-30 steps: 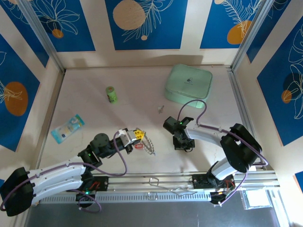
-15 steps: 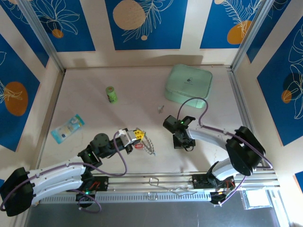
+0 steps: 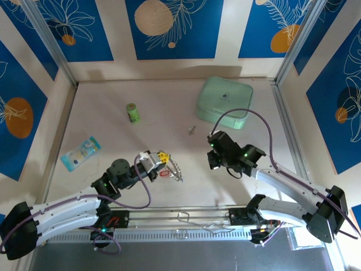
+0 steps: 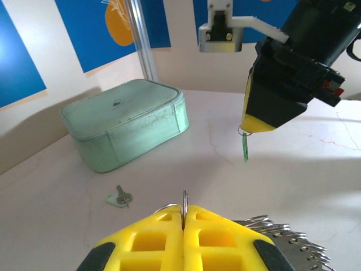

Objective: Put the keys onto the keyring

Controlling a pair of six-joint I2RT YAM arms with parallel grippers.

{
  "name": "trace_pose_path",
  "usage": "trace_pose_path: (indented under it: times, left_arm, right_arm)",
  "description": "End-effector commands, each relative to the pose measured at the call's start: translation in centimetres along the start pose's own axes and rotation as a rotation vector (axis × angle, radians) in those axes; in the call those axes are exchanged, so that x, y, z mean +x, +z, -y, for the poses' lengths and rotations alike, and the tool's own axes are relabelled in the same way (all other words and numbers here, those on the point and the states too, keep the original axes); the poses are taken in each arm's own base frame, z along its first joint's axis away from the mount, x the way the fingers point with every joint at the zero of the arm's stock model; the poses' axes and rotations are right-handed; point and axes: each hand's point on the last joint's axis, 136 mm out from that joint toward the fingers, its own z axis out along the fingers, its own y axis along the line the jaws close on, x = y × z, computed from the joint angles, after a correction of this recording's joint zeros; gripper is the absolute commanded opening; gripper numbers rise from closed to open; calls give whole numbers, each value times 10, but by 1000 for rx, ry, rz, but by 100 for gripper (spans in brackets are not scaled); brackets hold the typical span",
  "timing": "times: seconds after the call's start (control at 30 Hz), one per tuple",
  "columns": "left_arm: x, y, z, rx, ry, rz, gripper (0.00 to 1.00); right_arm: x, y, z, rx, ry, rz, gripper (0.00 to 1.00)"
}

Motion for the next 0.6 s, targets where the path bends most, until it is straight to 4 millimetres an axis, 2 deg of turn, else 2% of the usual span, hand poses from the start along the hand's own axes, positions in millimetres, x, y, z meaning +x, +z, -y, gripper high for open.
trace_pose_path:
  times: [0.0,0.23,0.37,0.57]
  left_arm:
    - [-30,-1,-11,-47,-30,58,0]
    - [-27,5,-5,-10,-68,17,0]
    - [-28,11,3,42,-87,4,0]
    - [-30,14,11,93,-95,-3,0]
  right_arm:
    - [-20,-10,-21,-126,-138,105,0]
    - [-35,-44,-70,-414,-355,277,0]
    - [-31,-61,-94,-569,-461,319,0]
    - [-21,-78,-117,-723,-543,323,0]
